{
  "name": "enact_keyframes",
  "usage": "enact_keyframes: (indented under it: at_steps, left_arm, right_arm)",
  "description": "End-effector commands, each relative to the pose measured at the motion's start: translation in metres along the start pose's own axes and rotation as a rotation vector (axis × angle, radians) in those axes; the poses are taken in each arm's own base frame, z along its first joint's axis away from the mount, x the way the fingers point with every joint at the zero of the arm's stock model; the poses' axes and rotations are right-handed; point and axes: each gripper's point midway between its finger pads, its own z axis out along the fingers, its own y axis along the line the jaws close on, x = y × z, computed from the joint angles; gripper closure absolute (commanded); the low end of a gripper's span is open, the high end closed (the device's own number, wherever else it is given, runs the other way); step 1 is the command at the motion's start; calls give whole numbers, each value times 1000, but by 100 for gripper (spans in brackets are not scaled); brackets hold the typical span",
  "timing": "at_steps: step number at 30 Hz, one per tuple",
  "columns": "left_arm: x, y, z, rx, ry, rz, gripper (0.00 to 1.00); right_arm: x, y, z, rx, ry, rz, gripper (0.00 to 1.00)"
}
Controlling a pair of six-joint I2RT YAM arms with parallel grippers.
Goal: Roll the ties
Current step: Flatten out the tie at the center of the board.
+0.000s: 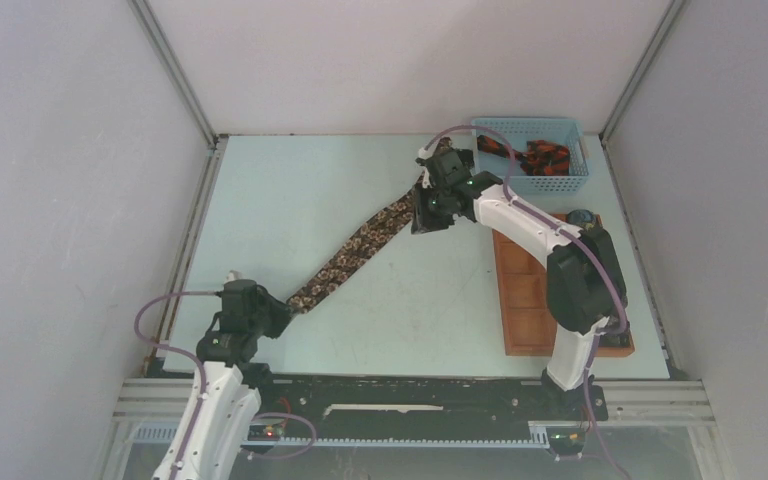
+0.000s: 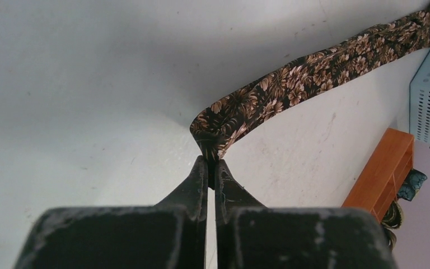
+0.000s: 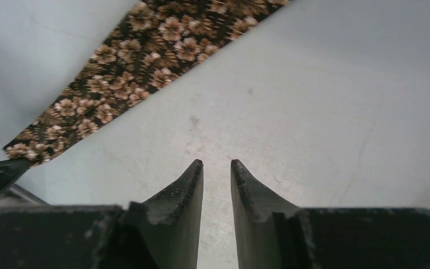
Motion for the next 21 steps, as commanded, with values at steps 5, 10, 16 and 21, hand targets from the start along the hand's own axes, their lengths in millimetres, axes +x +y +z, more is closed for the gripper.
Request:
enact_keyframes:
  at_steps: [5,10,16,21]
  left_arm:
    - [0,8,1,-12,-32,-66,100]
    - [0,8,3,-11,-31,-56,100]
    - [2,6,5,7,-23,-38,100]
    - [1,2,4,26,-21,-20,100]
  right_arm:
    - [-49,66,25,-115,-70,4,59]
    - [-79,50,50,129,-104,168,55]
    - [-73,62,78,230,-103,295,53]
    - [-60,79,93,192,-106,329,1]
